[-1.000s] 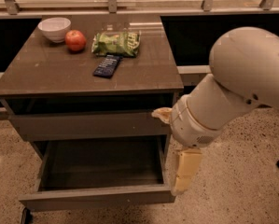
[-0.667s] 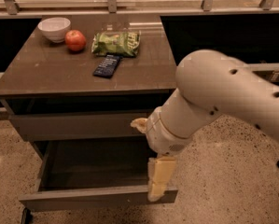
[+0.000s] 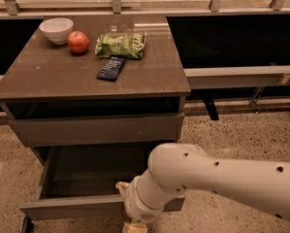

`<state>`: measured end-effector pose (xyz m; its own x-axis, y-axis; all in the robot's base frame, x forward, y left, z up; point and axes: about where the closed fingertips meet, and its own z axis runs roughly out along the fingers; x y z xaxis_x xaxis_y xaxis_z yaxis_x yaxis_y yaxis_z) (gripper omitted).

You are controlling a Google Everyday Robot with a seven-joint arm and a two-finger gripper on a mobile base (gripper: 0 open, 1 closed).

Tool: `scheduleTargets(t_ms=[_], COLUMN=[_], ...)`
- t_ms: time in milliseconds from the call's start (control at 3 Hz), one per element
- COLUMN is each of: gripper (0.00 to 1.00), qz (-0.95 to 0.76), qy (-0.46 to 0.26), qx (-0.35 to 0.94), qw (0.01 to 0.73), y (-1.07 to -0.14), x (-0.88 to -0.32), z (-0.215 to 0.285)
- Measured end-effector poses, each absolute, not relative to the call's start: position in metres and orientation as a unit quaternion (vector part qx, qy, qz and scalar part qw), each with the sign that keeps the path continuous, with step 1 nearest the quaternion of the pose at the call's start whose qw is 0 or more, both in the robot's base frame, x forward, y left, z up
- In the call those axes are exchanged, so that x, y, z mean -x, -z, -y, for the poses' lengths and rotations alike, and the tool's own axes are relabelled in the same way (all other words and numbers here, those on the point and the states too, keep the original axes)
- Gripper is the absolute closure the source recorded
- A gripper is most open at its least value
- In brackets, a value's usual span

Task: Close middle drawer

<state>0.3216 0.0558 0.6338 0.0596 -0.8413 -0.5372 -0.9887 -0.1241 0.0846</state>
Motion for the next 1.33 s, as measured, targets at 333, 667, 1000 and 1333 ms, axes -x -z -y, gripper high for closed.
scheduleTargets(t_ms=[333,667,1000,1333], gripper=[0.00,0.00,0.00,0.00], qz=[-0.649,-0.656,-0.658,-0.658], qy=[-0.224,-0.225,-0.222,-0.223], qx=[0.703,0.700,0.701,0.695], qw=[0.183,0.171,0.161,0.184], y=[-0.631,-0.622,-0.582,-0.520], x=[-0.334,-0.334,-0.314,-0.295], z=[-0.061,-0.058,-0.041,-0.020])
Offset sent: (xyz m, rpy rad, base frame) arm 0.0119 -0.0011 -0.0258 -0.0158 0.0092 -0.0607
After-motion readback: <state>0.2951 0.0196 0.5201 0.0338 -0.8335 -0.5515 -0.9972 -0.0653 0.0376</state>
